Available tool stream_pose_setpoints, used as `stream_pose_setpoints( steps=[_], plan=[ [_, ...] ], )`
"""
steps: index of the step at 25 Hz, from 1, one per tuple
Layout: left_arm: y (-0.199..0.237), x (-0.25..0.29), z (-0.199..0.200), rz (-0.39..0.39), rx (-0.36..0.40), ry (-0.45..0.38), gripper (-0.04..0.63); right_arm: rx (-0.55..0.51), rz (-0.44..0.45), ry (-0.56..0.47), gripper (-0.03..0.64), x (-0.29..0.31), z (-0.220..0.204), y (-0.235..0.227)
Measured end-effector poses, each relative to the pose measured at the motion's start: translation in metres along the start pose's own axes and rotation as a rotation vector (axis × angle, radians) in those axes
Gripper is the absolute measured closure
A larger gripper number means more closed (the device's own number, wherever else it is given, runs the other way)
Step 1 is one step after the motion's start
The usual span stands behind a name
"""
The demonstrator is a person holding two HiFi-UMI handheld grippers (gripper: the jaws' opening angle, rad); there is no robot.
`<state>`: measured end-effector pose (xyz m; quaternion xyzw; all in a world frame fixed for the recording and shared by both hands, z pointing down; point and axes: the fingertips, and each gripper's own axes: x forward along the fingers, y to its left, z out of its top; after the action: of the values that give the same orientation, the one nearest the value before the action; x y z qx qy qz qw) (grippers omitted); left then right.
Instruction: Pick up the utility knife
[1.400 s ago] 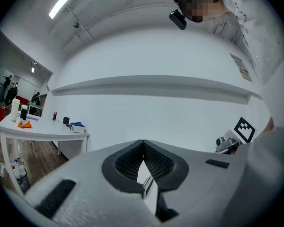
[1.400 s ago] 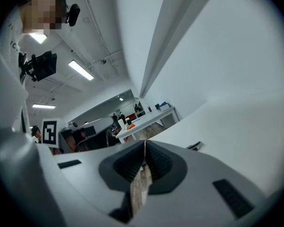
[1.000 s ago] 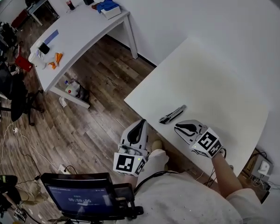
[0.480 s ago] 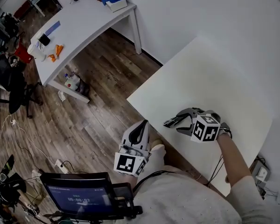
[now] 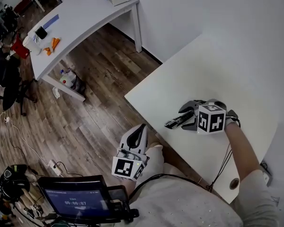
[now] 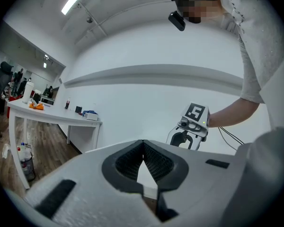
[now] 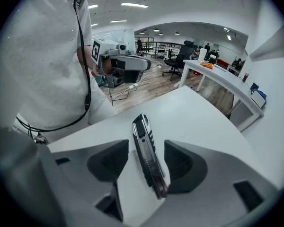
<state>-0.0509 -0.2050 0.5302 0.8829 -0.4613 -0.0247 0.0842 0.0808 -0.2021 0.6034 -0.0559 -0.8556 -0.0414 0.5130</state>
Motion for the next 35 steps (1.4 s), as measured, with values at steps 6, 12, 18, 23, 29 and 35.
stream_pose_setpoints(
  steps=[6, 12, 18, 23, 29, 35],
  plan=[
    [-0.006, 0.005, -0.011, -0.039, 0.012, -0.005, 0.588, -0.044, 0.025, 0.065, 0.402, 0.014, -0.009, 0.002],
    [-0.012, 0.013, -0.021, -0.061, 0.023, -0.005, 0.588, -0.033, 0.097, 0.073, 0.403, 0.017, -0.011, 0.002],
    [-0.015, 0.022, -0.021, -0.073, 0.032, -0.014, 0.588, -0.061, 0.126, 0.102, 0.409, 0.016, -0.008, 0.003],
    [-0.018, 0.027, -0.015, -0.083, 0.034, -0.030, 0.588, -0.060, 0.121, 0.103, 0.480, 0.015, -0.005, 0.007],
    [-0.016, 0.028, -0.010, -0.071, 0.032, -0.028, 0.588, -0.044, 0.109, 0.107, 0.486, 0.014, -0.007, 0.007],
    [-0.014, 0.027, -0.009, -0.052, 0.033, -0.018, 0.588, -0.015, 0.102, 0.090, 0.486, 0.012, -0.016, 0.009]
  ],
)
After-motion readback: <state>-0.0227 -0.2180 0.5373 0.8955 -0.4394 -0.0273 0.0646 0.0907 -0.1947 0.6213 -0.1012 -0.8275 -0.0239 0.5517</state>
